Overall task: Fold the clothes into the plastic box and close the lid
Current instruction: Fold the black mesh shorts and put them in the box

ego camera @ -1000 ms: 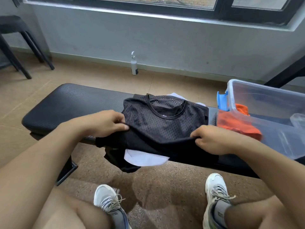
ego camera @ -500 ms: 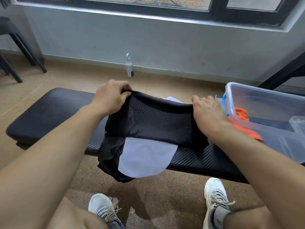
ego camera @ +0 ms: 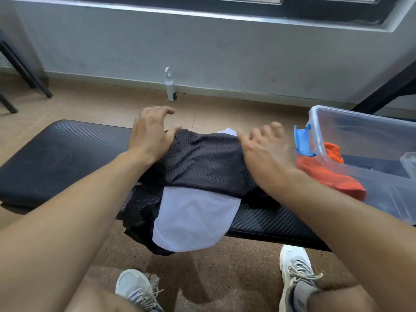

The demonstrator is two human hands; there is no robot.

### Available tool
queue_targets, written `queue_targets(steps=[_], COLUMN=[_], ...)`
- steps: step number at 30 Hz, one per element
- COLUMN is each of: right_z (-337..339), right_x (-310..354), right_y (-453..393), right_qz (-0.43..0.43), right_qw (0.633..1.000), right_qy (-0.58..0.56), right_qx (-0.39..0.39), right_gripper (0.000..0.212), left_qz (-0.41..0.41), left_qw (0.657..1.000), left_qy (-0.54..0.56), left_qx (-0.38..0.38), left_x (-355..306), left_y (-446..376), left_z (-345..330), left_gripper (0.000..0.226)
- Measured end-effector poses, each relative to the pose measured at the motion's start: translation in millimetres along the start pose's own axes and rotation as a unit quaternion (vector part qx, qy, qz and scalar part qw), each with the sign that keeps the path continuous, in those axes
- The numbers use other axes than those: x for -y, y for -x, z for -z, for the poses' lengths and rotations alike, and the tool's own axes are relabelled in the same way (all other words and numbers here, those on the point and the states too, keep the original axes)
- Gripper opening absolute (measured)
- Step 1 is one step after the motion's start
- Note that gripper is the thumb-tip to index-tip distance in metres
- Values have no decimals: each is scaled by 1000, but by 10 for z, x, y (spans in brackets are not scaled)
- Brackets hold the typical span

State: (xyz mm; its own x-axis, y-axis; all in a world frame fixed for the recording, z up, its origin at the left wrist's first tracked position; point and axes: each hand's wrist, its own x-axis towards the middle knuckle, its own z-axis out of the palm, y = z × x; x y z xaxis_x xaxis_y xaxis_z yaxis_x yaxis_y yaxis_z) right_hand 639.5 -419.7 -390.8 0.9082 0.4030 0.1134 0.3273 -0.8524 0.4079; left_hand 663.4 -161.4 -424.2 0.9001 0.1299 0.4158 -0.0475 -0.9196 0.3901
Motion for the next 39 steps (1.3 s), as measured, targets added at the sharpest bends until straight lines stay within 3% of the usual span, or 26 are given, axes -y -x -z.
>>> queue_targets(steps=[4, 6, 8, 11, 17, 21, 25, 26, 27, 29, 31, 32, 33, 35, 37, 39], right_z=[-23, -134, -261, -405, -407, -239, 10, 42, 43, -15, -62, -67, -50, -11, 17, 12], right_x=[339, 398, 393, 348, 172, 73, 251, 336, 420, 546, 564, 538, 493, 380, 243, 134], right_y=[334, 446, 484, 461, 424, 389, 439, 471, 501, 557, 597, 597, 591, 563, 552, 570], right_qz=[110, 112, 94, 61, 38, 19, 59, 87, 120, 179, 201, 201, 198, 186, 171, 191], right_qw=[989, 983, 980, 979, 978, 971, 945, 943, 946, 958, 963, 964, 965, 971, 973, 956], right_qy=[-84, -100, -116, -153, -185, -231, -318, -317, -297, -225, -180, -173, -167, -150, -145, -149], right_qx=[59, 109, 128, 121, 92, 61, -50, -56, -48, -14, 23, 29, 28, 23, 57, 166], right_gripper=[89, 94, 90, 81, 67, 65, 63, 63, 61, 55, 53, 53, 52, 49, 50, 57], left_qz=[-141, -155, -160, -149, -75, -91, -92, -78, -68, -47, 6, 30, 41, 54, 91, 128], left_qw=[972, 940, 916, 932, 976, 993, 989, 988, 986, 958, 883, 858, 855, 886, 930, 966], left_qy=[41, 25, -64, -123, -38, -23, -67, -106, -150, -210, -205, -180, -144, -61, 37, 41], left_qx=[182, 303, 362, 306, 202, 66, -91, -85, -29, 193, 422, 480, 497, 456, 353, 222], left_x=[-14, -43, 20, 173, 269, 254, 384, 459, 520, 571, 570, 569, 565, 566, 554, 561], left_y=[257, 433, 552, 668, 763, 685, 662, 684, 724, 882, 1068, 1128, 1167, 1169, 1125, 1068], left_z=[224, 256, 232, 205, 270, 512, 824, 879, 927, 977, 997, 1011, 1033, 1089, 1106, 1047], left_gripper=[40, 69, 93, 99, 82, 63, 50, 55, 64, 83, 91, 93, 92, 78, 57, 52])
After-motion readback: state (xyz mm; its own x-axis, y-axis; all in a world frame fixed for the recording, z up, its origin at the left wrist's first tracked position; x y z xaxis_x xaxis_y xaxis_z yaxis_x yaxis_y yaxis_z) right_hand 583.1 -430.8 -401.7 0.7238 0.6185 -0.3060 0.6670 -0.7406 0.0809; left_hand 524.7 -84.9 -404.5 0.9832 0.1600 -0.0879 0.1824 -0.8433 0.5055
